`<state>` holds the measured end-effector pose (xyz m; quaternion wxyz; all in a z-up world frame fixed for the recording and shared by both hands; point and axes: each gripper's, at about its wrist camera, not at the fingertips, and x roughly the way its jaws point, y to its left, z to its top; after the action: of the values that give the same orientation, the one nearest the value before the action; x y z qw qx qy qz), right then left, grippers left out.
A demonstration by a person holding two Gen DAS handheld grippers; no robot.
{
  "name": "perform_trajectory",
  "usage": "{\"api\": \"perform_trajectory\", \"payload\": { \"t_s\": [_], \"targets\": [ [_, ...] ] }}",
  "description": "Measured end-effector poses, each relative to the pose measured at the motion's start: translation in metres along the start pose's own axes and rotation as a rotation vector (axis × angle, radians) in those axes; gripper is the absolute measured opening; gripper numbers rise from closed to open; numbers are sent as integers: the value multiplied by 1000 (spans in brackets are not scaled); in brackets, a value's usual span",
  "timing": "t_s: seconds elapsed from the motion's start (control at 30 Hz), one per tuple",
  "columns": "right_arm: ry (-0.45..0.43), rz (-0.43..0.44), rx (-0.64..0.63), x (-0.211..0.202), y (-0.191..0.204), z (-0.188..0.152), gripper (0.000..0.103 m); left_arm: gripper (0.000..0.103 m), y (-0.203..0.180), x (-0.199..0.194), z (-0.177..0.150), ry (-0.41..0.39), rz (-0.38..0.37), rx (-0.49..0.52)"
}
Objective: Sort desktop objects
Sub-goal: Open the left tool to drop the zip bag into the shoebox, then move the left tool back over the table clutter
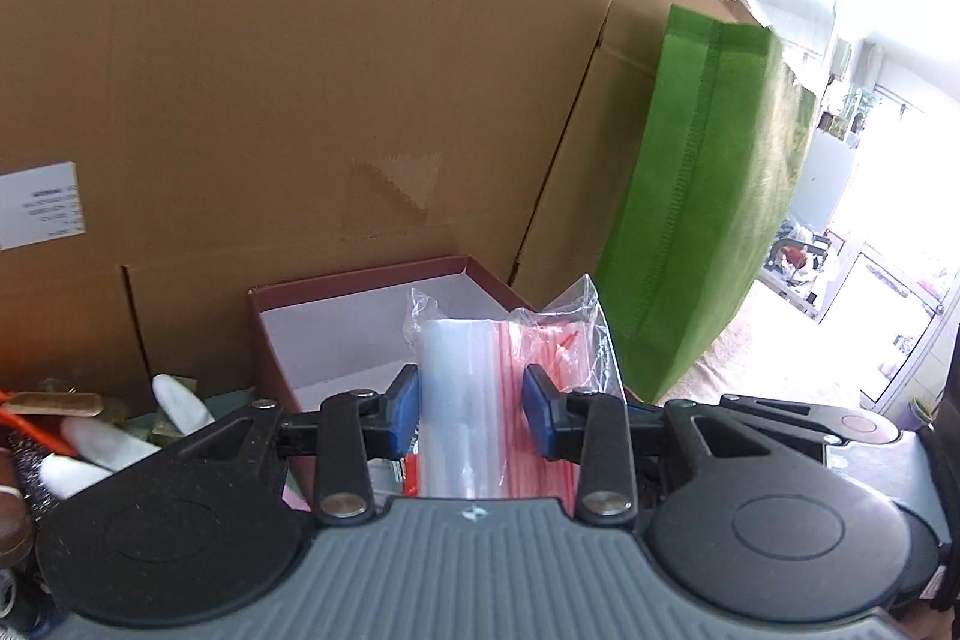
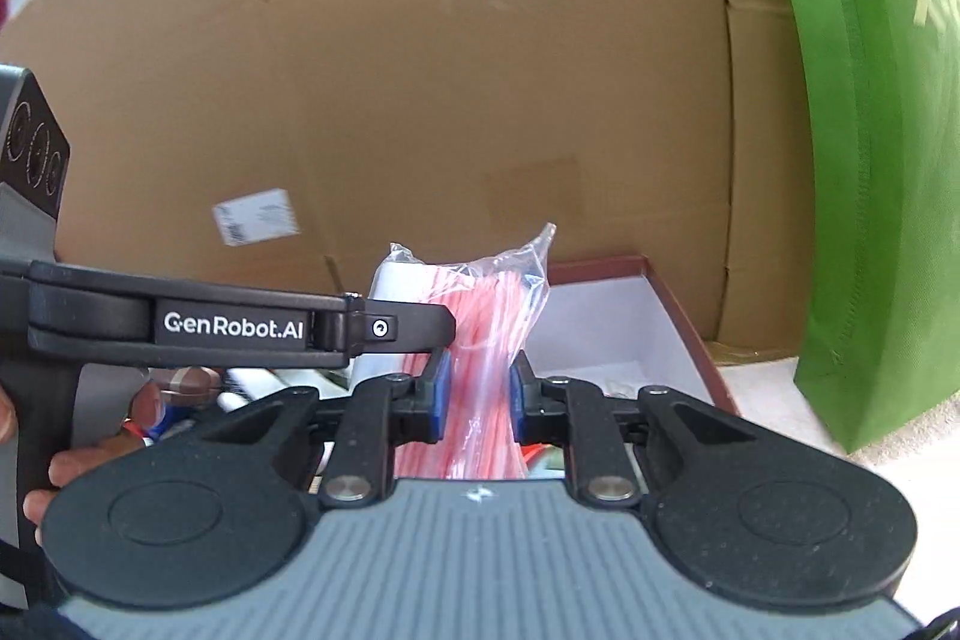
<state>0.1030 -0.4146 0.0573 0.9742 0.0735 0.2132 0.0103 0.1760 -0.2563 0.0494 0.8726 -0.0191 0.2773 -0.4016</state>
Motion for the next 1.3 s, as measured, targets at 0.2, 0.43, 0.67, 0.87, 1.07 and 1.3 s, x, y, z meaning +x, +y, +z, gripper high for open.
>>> {"api": "perform_trajectory", "payload": {
  "t_s": [0.2,0.43,0.67,0.87,1.07,1.3],
  "targets": [
    [52,2,46,42,-16,-4,19,49,9,28,1,-2,62,24],
    [57,-22,82,51,-11,-8,71,103,7,3,0,-132,66,54],
    [66,-69,7,38,9,-14,94,103,1,-6,-12,-119,152,91],
    [58,-91,-6,17,25,-17,94,103,3,-24,-25,-113,207,95],
    [49,-105,-18,2,42,-20,94,103,4,-46,-33,-125,250,96],
    [42,-112,-41,-13,61,-22,94,103,6,-72,-41,-138,266,82]
  ]
}}
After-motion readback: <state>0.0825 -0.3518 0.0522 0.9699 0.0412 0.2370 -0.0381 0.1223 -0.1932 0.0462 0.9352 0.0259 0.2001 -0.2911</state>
